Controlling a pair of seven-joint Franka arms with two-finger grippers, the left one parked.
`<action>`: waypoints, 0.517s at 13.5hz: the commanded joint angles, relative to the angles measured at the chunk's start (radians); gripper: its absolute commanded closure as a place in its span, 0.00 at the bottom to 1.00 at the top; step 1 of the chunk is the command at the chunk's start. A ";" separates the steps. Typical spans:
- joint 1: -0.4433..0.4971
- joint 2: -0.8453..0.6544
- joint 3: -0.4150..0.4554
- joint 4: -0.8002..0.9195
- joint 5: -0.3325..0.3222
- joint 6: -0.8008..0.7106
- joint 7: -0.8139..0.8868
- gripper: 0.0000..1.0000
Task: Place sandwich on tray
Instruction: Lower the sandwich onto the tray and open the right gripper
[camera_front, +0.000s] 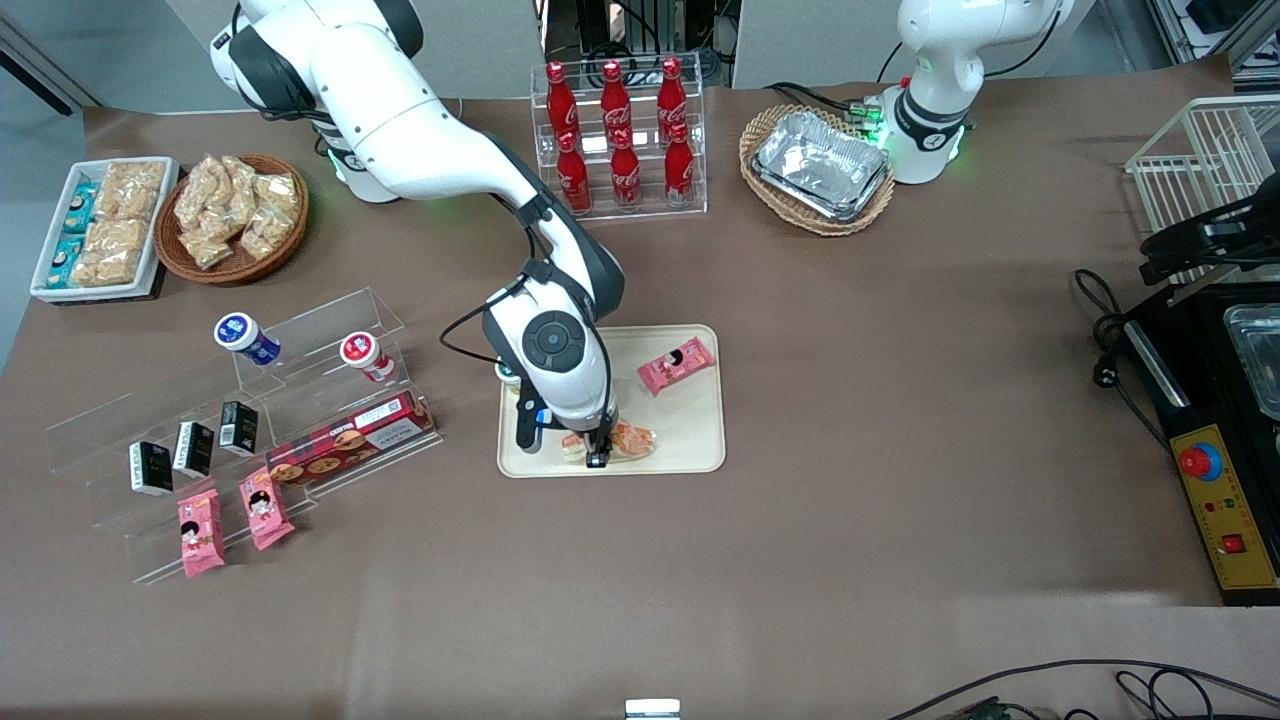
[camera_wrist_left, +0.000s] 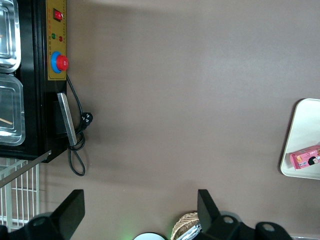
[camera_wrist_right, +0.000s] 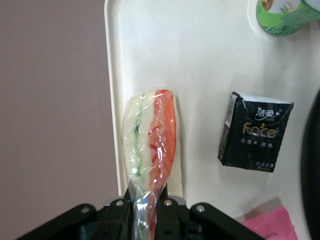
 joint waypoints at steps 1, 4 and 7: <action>-0.001 0.007 -0.005 -0.008 0.011 0.004 0.010 0.94; -0.001 0.023 -0.013 -0.007 0.001 0.020 0.009 0.88; -0.013 0.023 -0.016 -0.004 0.001 0.017 0.012 0.00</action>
